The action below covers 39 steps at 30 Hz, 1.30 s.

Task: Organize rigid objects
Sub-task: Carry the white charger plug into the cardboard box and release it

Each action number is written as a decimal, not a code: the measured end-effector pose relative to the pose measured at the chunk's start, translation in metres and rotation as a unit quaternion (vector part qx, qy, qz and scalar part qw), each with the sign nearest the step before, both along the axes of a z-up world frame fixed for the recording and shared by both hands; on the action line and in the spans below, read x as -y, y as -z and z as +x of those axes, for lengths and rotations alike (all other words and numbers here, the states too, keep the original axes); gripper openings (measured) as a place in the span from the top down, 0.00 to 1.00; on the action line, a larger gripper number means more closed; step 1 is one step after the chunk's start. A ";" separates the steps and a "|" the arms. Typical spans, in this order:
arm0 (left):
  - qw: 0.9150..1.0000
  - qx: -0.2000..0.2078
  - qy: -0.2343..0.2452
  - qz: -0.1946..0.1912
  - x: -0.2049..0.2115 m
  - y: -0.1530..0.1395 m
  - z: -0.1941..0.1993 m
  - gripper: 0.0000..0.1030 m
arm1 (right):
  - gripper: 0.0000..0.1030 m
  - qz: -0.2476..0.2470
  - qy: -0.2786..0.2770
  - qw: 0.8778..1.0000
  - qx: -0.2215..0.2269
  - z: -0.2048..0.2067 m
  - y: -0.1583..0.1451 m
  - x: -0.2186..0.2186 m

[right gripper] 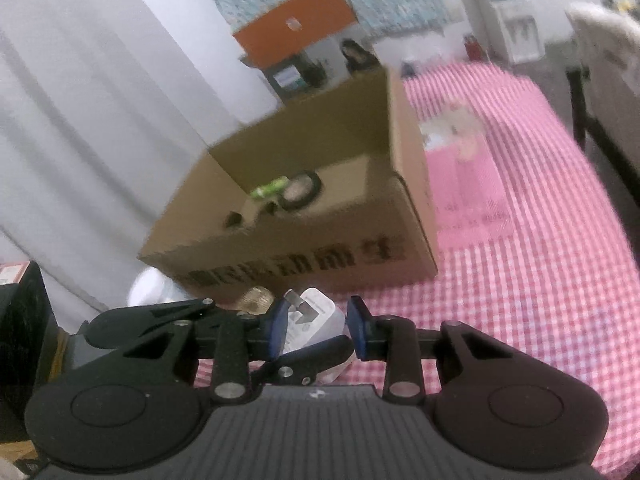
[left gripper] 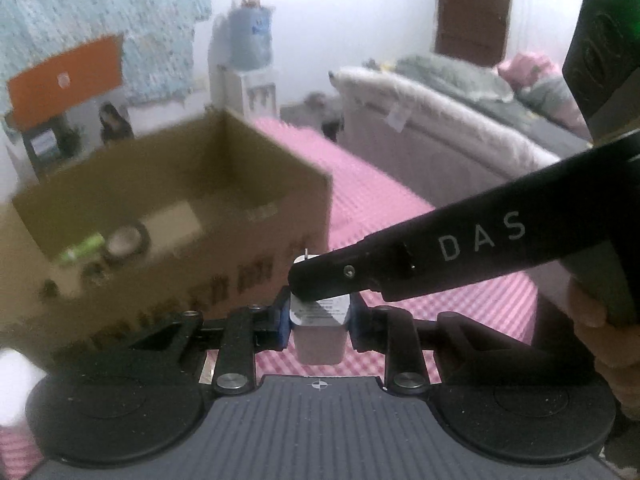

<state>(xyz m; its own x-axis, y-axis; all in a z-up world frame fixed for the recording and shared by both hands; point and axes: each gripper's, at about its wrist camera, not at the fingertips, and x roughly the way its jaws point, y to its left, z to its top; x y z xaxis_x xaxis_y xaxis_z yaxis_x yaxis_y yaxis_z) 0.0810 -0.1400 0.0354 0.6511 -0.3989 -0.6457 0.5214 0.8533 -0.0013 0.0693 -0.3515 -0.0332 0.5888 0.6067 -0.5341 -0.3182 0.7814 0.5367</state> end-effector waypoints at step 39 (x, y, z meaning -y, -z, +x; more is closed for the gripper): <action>0.964 -0.182 -0.191 0.016 -0.026 0.017 0.250 0.75 | 0.66 -0.114 -0.173 0.976 -0.073 0.304 0.000 -0.107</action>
